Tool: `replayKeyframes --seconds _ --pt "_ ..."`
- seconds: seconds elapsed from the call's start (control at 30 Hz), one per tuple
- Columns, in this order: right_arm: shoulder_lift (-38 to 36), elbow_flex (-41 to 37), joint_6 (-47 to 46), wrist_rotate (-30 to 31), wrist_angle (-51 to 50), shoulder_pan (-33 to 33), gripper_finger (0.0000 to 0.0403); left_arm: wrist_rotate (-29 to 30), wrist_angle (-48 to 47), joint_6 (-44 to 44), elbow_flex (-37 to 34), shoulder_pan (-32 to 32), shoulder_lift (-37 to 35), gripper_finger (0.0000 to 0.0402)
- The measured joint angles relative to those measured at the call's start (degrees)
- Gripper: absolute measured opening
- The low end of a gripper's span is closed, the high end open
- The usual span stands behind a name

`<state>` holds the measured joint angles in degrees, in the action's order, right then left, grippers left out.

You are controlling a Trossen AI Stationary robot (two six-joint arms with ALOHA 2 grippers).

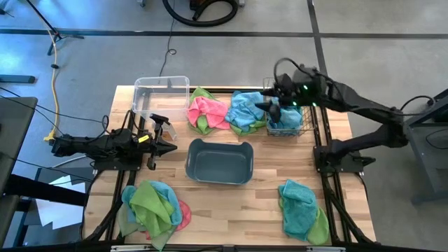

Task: Sort microfiber towel by color & place in baskets
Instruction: Put the blue microfiber cloth into the gold wire basket

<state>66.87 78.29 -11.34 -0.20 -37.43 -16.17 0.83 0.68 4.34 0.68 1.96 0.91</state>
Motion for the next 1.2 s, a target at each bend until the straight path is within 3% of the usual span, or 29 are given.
replayKeyframes --seconds 0.17,0.33,0.47,0.7,1.1,1.2 --pt "-7.65 -10.95 -4.38 5.56 7.25 7.58 0.0282 0.02 -0.01 0.0 0.01 -0.01 0.01 0.0" --pt "-13.61 -25.61 -13.38 5.83 22.81 14.63 0.0282 0.02 -0.01 0.0 0.01 -0.01 0.02 0.0" --pt "-14.42 -31.87 -14.48 6.42 34.58 18.17 0.0282 0.0 0.01 0.0 0.01 0.0 0.02 0.0" --pt "-12.86 -33.08 -4.5 9.48 39.49 18.83 0.0282 0.01 -0.01 0.0 0.01 0.0 0.02 0.0" --pt "-11.74 -33.08 -5.57 9.54 40.45 18.81 0.0282 -0.01 -0.01 0.0 0.0 -0.01 0.02 0.0" --pt "-10.49 -32.17 -8.52 12.4 40.17 18.7 0.0282 -0.01 -0.01 0.0 -0.02 0.02 0.02 0.0"
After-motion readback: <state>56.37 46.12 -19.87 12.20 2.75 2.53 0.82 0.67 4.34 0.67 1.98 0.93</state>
